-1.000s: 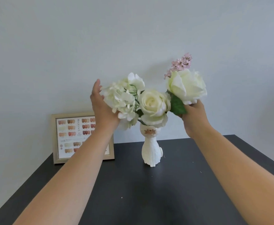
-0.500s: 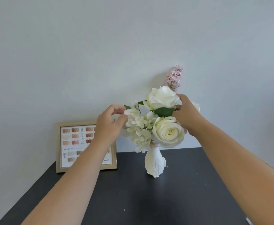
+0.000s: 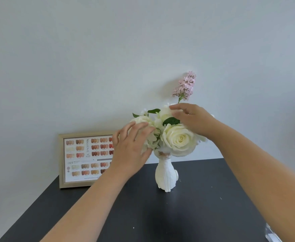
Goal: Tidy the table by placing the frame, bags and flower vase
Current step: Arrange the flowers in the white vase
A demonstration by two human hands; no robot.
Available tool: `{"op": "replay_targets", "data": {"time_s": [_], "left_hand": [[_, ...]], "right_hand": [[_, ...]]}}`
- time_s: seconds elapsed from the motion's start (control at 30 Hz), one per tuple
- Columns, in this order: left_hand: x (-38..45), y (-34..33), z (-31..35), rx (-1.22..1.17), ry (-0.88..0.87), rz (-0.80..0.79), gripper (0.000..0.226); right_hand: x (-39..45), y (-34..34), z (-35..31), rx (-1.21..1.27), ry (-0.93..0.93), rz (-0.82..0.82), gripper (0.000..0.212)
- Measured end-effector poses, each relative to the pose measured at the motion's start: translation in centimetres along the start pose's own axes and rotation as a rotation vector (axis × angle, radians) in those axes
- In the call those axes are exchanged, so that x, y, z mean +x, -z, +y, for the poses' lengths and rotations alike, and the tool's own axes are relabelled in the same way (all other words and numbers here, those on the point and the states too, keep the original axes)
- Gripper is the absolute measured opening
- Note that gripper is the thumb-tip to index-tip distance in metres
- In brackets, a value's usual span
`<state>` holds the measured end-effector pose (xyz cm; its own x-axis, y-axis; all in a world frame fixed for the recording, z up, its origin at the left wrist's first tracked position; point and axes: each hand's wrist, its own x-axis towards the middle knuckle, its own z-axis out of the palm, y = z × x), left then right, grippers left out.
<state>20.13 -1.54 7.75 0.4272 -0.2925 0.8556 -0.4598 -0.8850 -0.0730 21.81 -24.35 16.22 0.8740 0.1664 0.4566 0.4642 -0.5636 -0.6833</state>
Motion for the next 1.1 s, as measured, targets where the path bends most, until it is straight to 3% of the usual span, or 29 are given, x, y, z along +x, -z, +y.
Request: {"op": "replay_targets", "data": {"time_s": [0.27, 0.4, 0.47, 0.57, 0.67, 0.77, 0.87, 1.1], "left_hand": [[3.3, 0.0, 0.9, -0.036, -0.010, -0.111, 0.038], [2.4, 0.7, 0.7, -0.229, 0.050, -0.085, 0.029], [2.1, 1.3, 0.8, -0.456, 0.111, -0.078, 0.032], [1.6, 2.1, 1.2, -0.678, 0.118, 0.000, 0.038], [1.7, 2.5, 2.2, -0.498, -0.057, -0.007, 0.044], [1.9, 1.8, 2.9, -0.265, -0.222, -0.042, 0.044], [2.0, 1.0, 2.2, -0.197, -0.188, -0.038, 0.033], [1.5, -1.0, 1.5, -0.144, -0.076, -0.153, 0.034]], "right_hand": [[0.7, 0.7, -0.1, -0.148, 0.013, -0.120, 0.040], [0.0, 3.5, 1.6, 0.094, 0.045, 0.109, 0.027], [-0.6, 4.8, 3.0, 0.200, -0.072, 0.165, 0.031], [-2.1, 4.6, 5.3, 0.258, -0.304, 0.018, 0.057], [-3.2, 2.8, 6.5, 0.360, -0.305, -0.065, 0.076], [-2.7, 1.4, 7.0, 0.403, -0.191, 0.103, 0.062], [-1.6, 1.1, 6.8, 0.410, -0.123, 0.233, 0.047], [0.8, 1.2, 5.2, 0.282, -0.090, 0.160, 0.046]]}}
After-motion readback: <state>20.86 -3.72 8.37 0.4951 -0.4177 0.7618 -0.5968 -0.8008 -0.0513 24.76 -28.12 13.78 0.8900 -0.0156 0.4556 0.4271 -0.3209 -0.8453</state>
